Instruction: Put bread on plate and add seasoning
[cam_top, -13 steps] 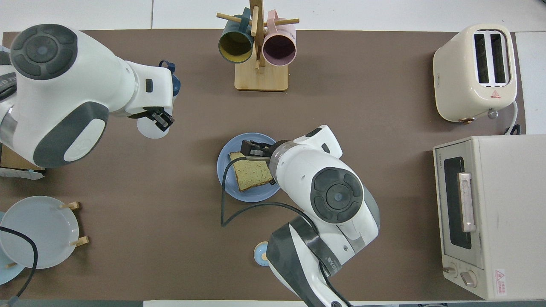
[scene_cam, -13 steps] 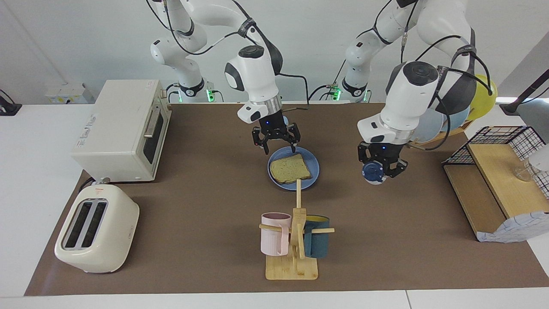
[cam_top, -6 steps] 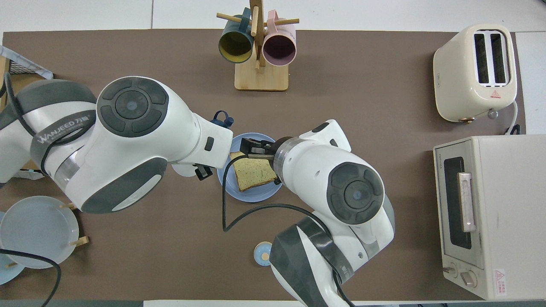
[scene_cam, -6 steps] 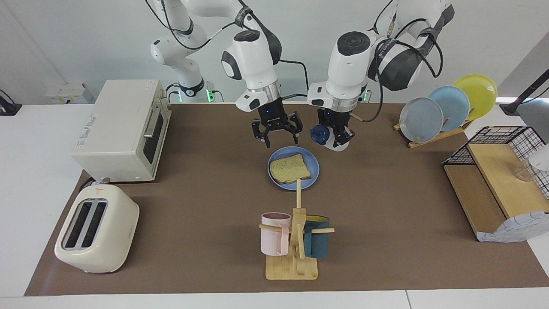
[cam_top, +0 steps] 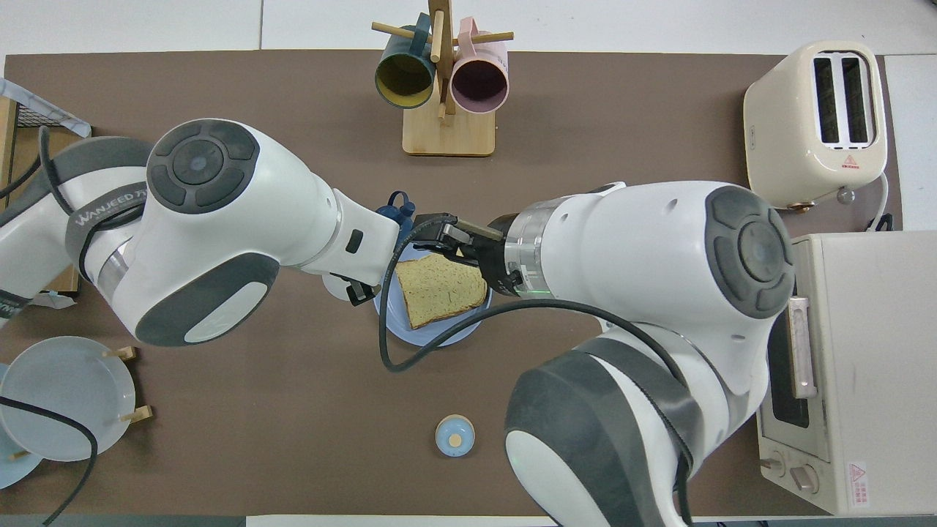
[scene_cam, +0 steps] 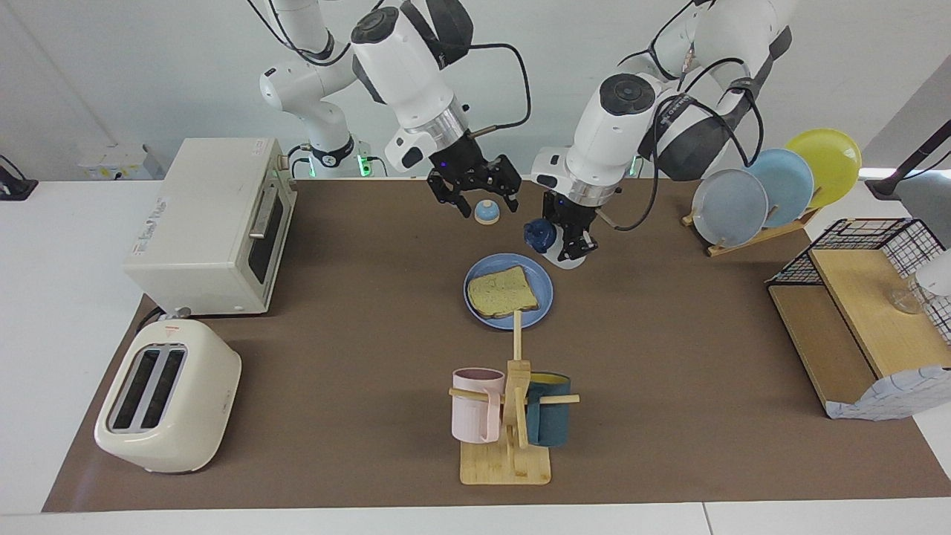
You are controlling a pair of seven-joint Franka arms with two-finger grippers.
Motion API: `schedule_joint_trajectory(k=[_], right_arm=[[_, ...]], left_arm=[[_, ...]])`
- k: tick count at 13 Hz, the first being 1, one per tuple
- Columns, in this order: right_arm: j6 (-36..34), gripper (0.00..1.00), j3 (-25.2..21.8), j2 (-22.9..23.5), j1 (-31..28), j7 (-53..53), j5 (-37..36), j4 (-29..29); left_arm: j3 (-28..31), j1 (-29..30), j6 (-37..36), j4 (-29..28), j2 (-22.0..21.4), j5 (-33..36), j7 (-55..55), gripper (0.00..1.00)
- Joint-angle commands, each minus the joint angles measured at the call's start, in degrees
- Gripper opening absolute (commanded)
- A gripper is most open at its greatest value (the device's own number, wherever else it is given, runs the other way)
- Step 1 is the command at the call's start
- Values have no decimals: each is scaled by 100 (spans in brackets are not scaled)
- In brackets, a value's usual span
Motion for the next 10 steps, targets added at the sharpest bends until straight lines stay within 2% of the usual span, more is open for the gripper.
schedule_joint_trajectory(k=[1,4,10], right_arm=[[280,84,37,48,-88,-44,321,70],[728,66,28,127,-53,-61,708,61],[1002,56,28,250,-9,-96,673,78]], left_arm=[[-99,152,243,-146,-20,-267,87,0],[-99,152,305,-146,-11,-329,87,0],[-99,152,296,-146,-20,-355,87,0]])
